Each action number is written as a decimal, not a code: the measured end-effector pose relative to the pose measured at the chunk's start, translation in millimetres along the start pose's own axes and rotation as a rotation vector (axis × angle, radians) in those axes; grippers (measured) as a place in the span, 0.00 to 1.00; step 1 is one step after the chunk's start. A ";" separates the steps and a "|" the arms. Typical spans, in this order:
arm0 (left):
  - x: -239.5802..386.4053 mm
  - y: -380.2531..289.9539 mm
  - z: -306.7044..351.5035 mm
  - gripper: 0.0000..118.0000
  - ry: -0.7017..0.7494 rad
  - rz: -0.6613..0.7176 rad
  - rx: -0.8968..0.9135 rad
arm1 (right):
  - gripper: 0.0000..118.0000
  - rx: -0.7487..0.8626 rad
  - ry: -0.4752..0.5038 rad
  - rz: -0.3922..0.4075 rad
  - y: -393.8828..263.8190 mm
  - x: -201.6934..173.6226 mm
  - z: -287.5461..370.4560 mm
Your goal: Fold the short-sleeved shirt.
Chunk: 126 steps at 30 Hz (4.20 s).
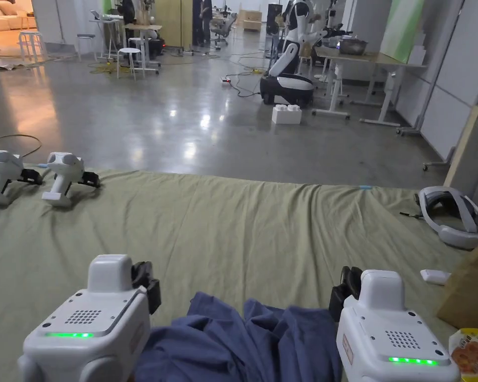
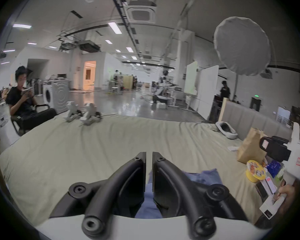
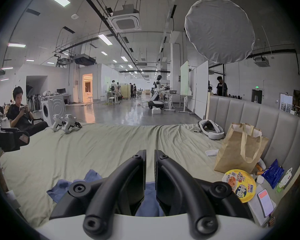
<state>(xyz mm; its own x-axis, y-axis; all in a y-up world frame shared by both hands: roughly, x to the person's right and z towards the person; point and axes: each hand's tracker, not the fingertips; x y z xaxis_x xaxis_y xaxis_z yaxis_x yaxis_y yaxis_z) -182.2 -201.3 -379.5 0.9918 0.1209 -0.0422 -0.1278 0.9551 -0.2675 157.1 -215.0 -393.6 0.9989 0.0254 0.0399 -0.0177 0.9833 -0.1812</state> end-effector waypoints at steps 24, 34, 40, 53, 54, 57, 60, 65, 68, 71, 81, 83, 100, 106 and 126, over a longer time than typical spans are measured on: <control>-90.7 -85.1 -149.9 0.39 -0.040 0.066 -0.801 | 0.11 -0.133 0.011 0.042 -39.1 6.7 -22.3; -61.2 -117.1 -159.6 0.61 0.060 -0.089 -0.862 | 0.11 -0.198 0.005 0.037 -57.9 11.9 -31.8; -39.0 -121.1 -147.2 0.07 -0.003 -0.189 -0.832 | 0.11 -0.265 0.011 0.048 -61.8 17.7 -56.7; -69.3 -84.1 -87.8 0.05 -0.059 -0.003 -0.632 | 0.55 -0.766 0.059 0.055 -94.1 53.2 -218.3; -68.2 -86.2 -87.3 0.05 -0.053 -0.010 -0.631 | 0.59 -0.807 0.065 0.060 -99.8 52.2 -229.3; -70.2 -91.4 -86.1 0.05 -0.044 -0.004 -0.639 | 0.65 -0.905 0.095 0.071 -120.0 48.7 -252.3; -73.2 -96.0 -86.0 0.05 -0.032 0.024 -0.645 | 0.64 -0.933 0.098 0.056 -132.3 47.4 -260.0; -70.5 -99.8 -88.6 0.05 -0.029 0.007 -0.643 | 0.30 -0.853 0.157 0.065 -127.9 44.6 -241.1; -65.9 -94.7 -89.5 0.05 -0.031 -0.014 -0.638 | 0.08 -0.788 0.150 0.095 -122.2 43.9 -225.5; -71.2 -82.0 -87.4 0.05 -0.038 0.038 -0.600 | 0.06 -0.660 0.129 0.118 -100.4 50.0 -202.9; -77.3 19.3 -78.2 0.04 -0.083 0.000 -0.431 | 0.06 -0.372 0.070 0.027 18.4 92.4 -135.1; -82.8 48.6 -74.0 0.04 -0.076 0.011 -0.380 | 0.06 -0.342 0.043 0.042 42.1 98.8 -128.4; -108.7 193.3 -68.1 0.04 -0.015 0.001 -0.234 | 0.06 -0.243 -0.028 0.056 162.4 106.1 -112.1; -98.2 214.9 -94.6 0.04 0.017 -0.069 -0.203 | 0.06 -0.198 -0.032 0.098 188.3 81.2 -127.1; -123.7 103.5 -92.7 0.04 0.080 -0.069 -0.285 | 0.06 -0.310 -0.033 0.124 85.9 63.4 -137.8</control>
<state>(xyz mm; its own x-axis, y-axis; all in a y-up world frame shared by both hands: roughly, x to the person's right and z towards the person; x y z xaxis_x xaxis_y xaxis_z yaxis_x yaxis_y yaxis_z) -318.9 -142.5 -491.3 0.9958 0.0263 -0.0874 -0.0689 0.8445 -0.5312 225.0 -153.8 -542.0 0.9879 0.1521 0.0301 -0.1195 0.8706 -0.4772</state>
